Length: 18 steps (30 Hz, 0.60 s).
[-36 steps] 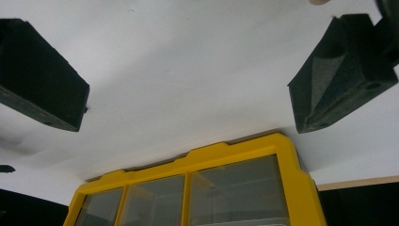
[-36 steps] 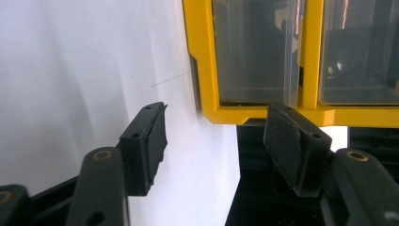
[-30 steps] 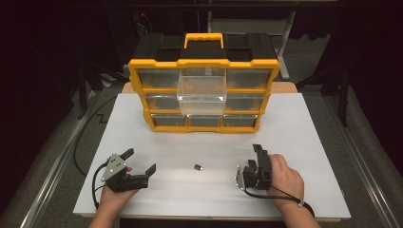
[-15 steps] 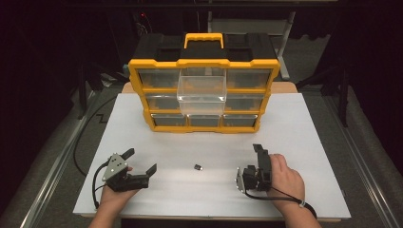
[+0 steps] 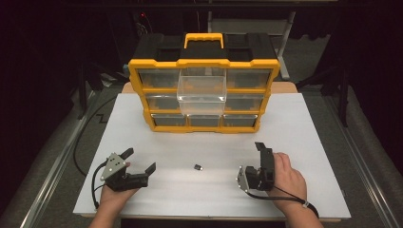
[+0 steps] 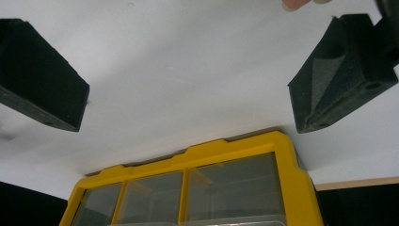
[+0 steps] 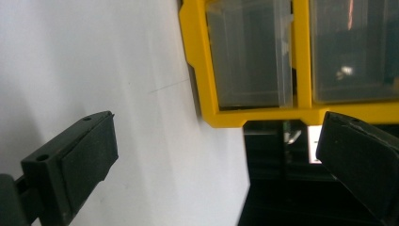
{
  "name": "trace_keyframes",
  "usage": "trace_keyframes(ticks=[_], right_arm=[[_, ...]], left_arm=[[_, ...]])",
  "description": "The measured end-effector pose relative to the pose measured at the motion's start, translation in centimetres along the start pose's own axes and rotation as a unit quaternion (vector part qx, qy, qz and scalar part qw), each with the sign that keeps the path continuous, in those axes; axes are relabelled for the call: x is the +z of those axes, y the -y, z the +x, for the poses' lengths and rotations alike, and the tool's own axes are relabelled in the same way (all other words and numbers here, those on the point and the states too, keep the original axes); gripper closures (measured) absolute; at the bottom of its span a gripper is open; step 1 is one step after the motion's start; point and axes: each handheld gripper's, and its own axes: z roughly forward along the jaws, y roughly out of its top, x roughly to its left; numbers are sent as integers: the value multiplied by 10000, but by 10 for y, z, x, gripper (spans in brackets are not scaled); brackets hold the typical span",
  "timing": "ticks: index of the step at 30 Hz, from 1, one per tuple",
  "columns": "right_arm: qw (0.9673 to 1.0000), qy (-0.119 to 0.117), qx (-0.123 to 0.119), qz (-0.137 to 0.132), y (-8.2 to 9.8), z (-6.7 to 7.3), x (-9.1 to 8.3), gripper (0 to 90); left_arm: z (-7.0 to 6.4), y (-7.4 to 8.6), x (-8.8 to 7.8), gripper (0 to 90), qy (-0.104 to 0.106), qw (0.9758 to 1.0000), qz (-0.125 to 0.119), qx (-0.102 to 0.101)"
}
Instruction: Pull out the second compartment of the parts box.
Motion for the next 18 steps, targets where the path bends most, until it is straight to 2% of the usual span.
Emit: trace_keyframes(ticks=[2,5,8,9,10,13,16,18], right_arm=[[9996,-52,287,-46,3,-4,-1,2],[9967,-150,787,-112,8,-8,-2,2],[9936,-274,1093,-106,12,-10,-1,2],[9914,-330,1261,-101,13,-10,0,2],[9867,-453,1557,-148,14,-8,0,2],[9813,-582,1835,-92,18,-5,2,2],[9685,-822,2344,-153,22,-4,2,3],[9616,-972,2561,-141,25,-3,2,2]], left_arm=[[0,0,0,3,-5,10000,22,21],[0,0,0,3,1,10000,-5,-16],[0,1,0,3,17,10000,43,-10],[0,0,0,3,28,10000,37,-11],[0,0,0,3,42,10000,11,-33],[1,0,-1,3,55,10000,14,-55],[1,-1,-1,3,78,9999,-19,-64],[1,-1,-1,3,89,9999,-23,-82]])
